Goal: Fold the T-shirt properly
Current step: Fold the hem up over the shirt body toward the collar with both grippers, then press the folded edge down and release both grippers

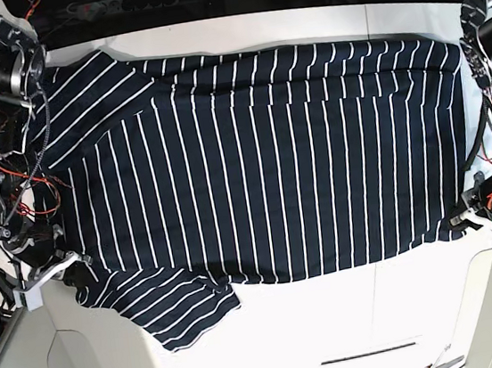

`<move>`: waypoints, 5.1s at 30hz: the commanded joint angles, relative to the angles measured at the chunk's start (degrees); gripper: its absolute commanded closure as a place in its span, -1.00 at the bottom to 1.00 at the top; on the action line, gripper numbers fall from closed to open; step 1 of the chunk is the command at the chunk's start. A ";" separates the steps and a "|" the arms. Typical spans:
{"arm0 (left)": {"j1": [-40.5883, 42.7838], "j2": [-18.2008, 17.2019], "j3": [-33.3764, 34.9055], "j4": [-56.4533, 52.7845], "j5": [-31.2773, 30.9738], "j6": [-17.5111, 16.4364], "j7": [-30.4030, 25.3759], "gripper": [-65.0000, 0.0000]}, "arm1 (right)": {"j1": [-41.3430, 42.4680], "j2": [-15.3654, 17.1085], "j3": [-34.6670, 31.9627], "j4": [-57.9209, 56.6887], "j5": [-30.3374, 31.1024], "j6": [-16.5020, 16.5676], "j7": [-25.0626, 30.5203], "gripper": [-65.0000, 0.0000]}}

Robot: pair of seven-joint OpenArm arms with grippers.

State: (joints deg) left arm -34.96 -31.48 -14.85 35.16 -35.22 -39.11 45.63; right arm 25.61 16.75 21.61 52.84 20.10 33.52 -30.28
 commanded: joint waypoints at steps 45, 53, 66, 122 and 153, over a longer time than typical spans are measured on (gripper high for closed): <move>16.11 -5.81 -0.11 15.85 -17.29 -0.89 10.16 1.00 | -16.41 4.94 1.77 14.45 -0.44 -8.59 14.67 -0.06; 16.13 -5.81 -0.11 15.85 -17.25 -0.89 9.03 1.00 | -5.35 4.09 0.52 4.04 -0.15 -8.66 15.74 -0.06; 16.11 -5.70 -0.11 15.85 -17.31 -0.89 8.35 1.00 | 7.26 0.55 -4.79 -16.65 -0.90 -1.14 18.10 -0.06; 28.48 -11.72 -0.28 39.26 -25.46 -0.89 21.88 1.00 | -24.09 -3.13 -1.31 42.12 13.66 -0.28 -7.96 1.00; 45.70 -11.67 -14.43 39.36 -39.32 -0.89 28.30 0.97 | -50.25 -4.68 8.07 55.19 13.22 -0.35 -9.49 1.00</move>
State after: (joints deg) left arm 11.18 -41.56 -28.69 73.73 -73.23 -39.53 74.41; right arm -24.88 11.64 29.30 107.22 32.08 32.99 -41.10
